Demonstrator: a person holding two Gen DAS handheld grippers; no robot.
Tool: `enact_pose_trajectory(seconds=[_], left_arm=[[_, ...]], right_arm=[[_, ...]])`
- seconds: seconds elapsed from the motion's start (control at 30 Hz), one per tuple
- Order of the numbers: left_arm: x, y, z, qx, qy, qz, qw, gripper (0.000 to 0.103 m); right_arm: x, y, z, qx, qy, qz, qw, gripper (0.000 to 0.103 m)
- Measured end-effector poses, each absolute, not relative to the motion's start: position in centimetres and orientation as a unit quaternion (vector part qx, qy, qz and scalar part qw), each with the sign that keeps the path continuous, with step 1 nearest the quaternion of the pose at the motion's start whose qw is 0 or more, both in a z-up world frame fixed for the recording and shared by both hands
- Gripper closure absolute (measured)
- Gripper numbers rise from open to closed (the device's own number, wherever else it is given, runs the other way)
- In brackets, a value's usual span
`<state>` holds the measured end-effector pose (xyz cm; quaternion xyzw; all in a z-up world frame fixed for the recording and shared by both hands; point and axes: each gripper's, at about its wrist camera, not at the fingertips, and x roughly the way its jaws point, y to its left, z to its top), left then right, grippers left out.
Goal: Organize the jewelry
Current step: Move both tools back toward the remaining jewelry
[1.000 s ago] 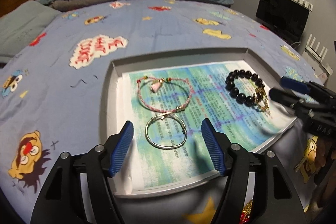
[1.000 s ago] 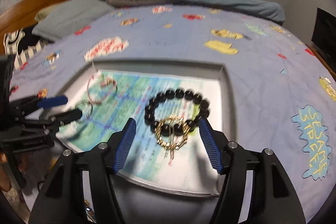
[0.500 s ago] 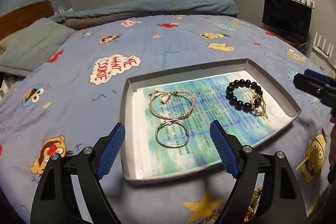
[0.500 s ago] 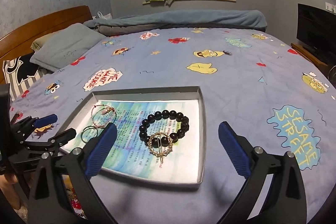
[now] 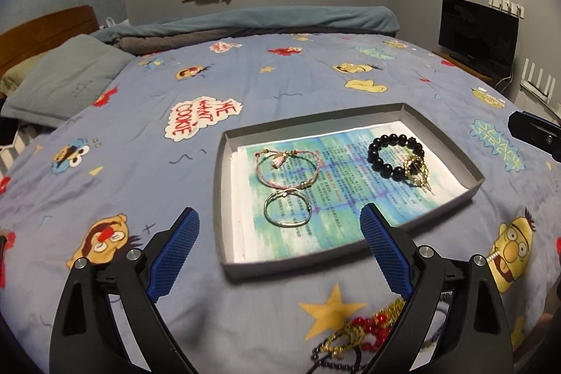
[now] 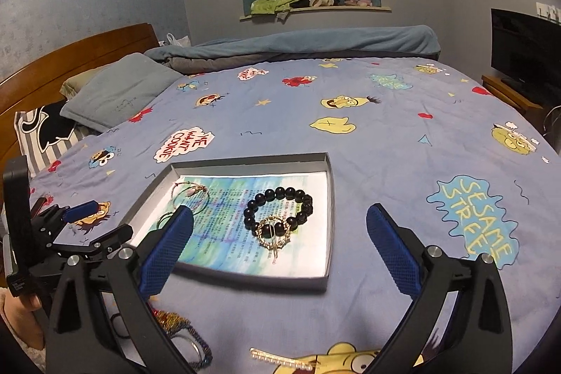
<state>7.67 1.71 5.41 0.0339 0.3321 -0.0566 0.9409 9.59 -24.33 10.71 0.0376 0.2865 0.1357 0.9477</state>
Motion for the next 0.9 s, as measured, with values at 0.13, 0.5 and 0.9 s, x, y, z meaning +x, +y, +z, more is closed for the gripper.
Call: enact_pose_trajectory(seconds=[0.13, 0.5, 0.9], left_arm=[[6.5, 2.1, 5.7, 0.034, 0.334, -0.058, 0.94, 0.01], [3.9, 2.8, 5.4, 0.046, 0.342, -0.058, 0.937, 0.01], [1.6, 3.1, 3.4, 0.041, 0.363, -0.082, 0.927, 0.009]], right_arm=[[8.3, -24.4, 10.8, 0.034, 0.286, 0.142, 0.947, 0.005], [5.6, -25.4, 9.8, 0.03, 0.289, 0.142, 0.946, 0.005], [5.5, -27.1, 5.8, 0.042, 0.319, 0.118, 0.939, 0.005]])
